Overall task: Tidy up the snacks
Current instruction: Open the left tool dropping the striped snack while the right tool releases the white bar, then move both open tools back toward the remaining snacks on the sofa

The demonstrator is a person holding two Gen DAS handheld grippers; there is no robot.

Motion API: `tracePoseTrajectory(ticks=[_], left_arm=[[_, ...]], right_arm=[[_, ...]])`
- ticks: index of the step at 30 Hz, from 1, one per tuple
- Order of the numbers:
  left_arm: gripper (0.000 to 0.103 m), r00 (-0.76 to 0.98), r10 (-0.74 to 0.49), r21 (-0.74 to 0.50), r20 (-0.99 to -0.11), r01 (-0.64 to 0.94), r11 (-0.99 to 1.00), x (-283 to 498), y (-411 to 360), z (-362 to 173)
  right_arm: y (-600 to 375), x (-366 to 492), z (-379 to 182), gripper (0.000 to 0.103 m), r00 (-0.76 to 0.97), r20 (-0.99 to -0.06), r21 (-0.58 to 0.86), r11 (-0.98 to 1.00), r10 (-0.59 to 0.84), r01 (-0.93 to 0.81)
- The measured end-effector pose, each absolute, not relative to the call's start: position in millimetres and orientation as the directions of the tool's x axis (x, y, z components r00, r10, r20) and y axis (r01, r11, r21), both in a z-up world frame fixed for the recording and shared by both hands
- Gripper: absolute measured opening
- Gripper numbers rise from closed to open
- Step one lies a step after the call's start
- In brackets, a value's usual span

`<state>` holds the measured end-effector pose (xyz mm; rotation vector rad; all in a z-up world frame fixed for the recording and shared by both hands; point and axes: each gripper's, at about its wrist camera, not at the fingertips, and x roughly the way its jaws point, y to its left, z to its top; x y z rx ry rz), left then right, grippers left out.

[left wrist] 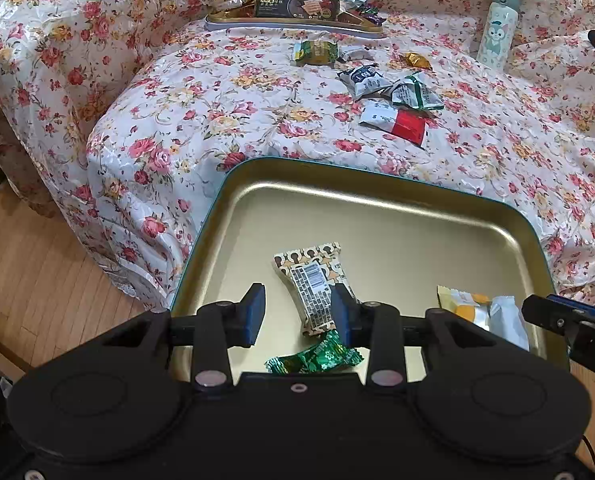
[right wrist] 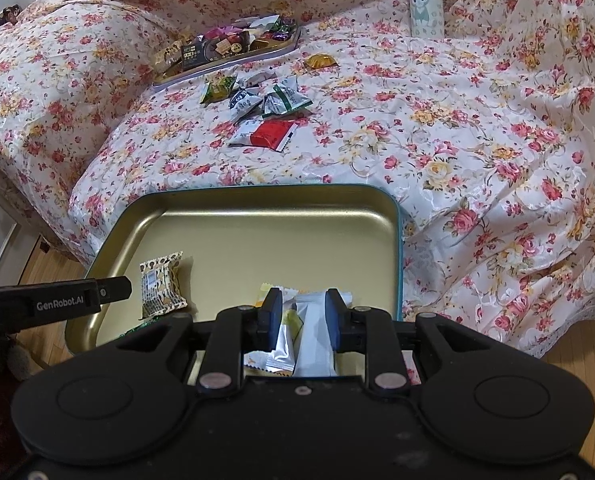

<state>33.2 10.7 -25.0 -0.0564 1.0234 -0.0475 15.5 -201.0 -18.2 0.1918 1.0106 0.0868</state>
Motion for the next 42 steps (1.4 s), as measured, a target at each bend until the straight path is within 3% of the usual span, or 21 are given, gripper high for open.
tracePoseTrajectory(ticks=[19, 42], left_arm=[[0.045, 0.535, -0.051, -0.070, -0.843, -0.016, 0.997, 71.0, 27.4, -11.2], [0.045, 0.615, -0.065, -0.060, -0.786, 0.029, 0.998, 159.0, 28.7, -12.4]], right_arm=[[-206.8, 54.4, -12.6, 0.026, 0.529, -0.834, 0.213, 0.976, 0.159, 0.043], [-208.0, 160.6, -20.5, 0.028, 0.491, -0.855, 0.223, 0.973, 0.165, 0.061]])
